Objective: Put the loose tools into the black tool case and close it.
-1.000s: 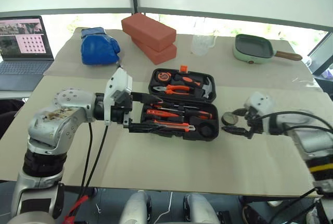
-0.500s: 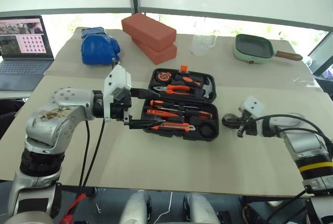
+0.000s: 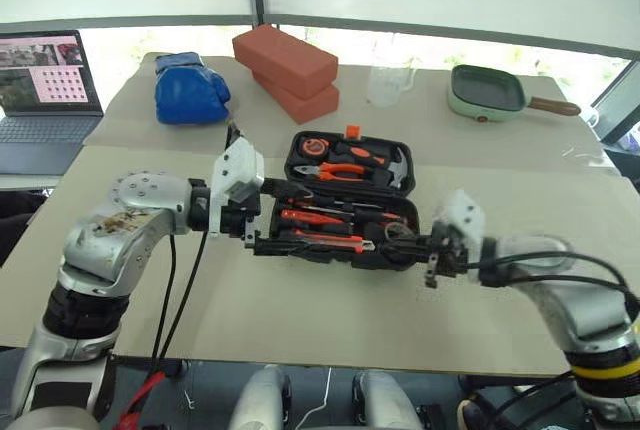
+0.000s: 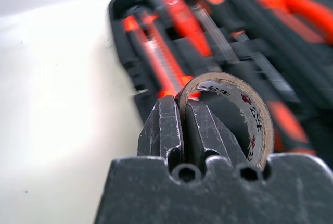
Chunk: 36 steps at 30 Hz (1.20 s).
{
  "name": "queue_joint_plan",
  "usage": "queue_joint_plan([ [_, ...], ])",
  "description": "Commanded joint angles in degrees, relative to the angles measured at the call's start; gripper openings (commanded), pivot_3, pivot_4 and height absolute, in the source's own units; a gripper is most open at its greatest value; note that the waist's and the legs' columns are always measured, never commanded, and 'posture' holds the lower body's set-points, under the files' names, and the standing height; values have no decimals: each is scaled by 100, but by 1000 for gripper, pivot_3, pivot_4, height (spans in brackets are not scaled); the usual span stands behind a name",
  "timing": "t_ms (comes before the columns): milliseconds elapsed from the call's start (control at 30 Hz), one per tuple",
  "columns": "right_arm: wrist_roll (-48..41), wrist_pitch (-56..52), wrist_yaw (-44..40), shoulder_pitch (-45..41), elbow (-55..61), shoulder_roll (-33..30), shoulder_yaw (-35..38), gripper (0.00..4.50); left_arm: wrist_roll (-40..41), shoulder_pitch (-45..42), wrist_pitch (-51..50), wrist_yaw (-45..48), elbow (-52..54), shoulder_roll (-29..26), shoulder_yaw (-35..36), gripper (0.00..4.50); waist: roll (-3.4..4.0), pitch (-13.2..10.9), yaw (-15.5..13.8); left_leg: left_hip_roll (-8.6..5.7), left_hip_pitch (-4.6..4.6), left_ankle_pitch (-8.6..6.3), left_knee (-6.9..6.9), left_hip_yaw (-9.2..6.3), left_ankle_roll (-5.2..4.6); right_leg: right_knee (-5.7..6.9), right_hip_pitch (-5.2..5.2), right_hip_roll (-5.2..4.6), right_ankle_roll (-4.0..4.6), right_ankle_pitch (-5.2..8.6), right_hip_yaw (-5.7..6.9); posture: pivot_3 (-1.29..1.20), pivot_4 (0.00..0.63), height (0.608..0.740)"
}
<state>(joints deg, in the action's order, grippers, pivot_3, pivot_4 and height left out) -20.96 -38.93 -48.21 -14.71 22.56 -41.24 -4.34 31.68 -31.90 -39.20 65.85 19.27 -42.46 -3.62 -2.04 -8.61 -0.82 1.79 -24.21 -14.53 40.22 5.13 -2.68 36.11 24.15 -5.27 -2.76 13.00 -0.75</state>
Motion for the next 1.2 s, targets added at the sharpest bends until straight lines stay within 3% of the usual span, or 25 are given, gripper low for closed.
queue_joint_plan([
  [33,259,4,194,-14,-3,-110,-54,40,38,-15,101,-18,97,-28,28,4500,0,0,1,0,0,0,0,0,0,0,0,0,0,0,0,0,150,738],
  [400,171,-116,-13,191,120,-273,-208,40,-41,-89,181,-52,-73,-16,23,4500,0,0,0,-2,-1,0,-4,-2,0,-3,0,5,2,2,3,0,150,738],
  [667,55,-146,-73,202,297,-391,-57,2764,-73,-145,234,-70,-167,11,3,4500,0,0,12,1,0,0,-4,-2,0,-2,1,8,3,2,2,0,150,738],
  [833,-674,-600,-215,22,638,-479,596,4393,-169,-95,265,-154,-340,-14,51,4500,0,0,12,1,-1,0,-4,-2,0,-1,2,8,3,2,1,0,150,738],
  [967,-991,-839,-183,-170,278,-660,1235,4393,-504,50,529,-416,-923,-46,212,4500,0,0,9,2,0,0,-4,-2,0,-2,0,6,3,1,2,0,150,738],
  [1000,-997,-842,-166,-192,127,-709,1350,3825,-592,95,612,-482,-1081,-61,247,4251,0,0,7,2,1,0,-4,-2,0,-2,0,6,3,2,2,0,150,738],
  [1067,-916,-737,-173,-171,-156,-833,1489,3318,-775,192,779,-604,-1372,-101,288,3773,0,0,8,0,1,0,-7,-2,0,-4,1,6,3,1,3,0,150,738],
  [1200,-739,-423,-195,-105,-709,-920,1554,1901,-1241,395,1329,-696,-1961,-214,245,2192,0,0,13,0,0,0,-15,2,0,-8,4,5,3,1,2,0,150,738],
])
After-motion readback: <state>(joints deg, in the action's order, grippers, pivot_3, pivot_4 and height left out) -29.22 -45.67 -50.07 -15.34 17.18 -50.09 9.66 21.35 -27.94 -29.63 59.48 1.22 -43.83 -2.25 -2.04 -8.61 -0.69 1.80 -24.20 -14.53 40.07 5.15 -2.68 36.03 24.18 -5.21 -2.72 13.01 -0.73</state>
